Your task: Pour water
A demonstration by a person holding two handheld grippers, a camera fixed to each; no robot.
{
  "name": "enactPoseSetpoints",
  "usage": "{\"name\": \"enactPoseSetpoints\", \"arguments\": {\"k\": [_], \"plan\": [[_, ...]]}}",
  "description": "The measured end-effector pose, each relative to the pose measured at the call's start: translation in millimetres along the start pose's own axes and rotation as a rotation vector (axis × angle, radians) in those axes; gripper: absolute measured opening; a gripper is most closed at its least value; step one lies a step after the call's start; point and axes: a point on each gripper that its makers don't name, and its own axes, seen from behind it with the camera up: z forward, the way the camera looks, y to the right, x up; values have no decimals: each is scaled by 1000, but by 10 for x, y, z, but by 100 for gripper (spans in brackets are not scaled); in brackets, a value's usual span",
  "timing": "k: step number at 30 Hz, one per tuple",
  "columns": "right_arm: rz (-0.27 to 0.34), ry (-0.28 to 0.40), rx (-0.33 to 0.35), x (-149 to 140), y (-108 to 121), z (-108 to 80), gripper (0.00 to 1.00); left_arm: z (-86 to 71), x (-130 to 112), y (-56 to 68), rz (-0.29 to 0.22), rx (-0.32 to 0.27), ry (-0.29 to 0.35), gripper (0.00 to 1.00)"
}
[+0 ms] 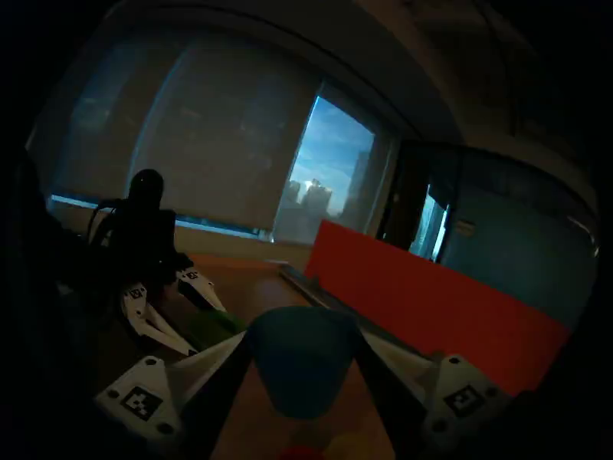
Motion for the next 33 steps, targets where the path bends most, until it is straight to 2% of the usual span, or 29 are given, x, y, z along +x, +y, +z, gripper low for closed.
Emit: {"name": "enactPoseSetpoints", "arguments": {"k": [19, 33], "plan": [[-248, 29, 2, 397, -40, 207, 92, 13, -11, 144, -17, -36, 4, 86], [-448, 29, -3, 567, -111, 377, 92, 0, -4, 165, -19, -38, 10, 86]]}}
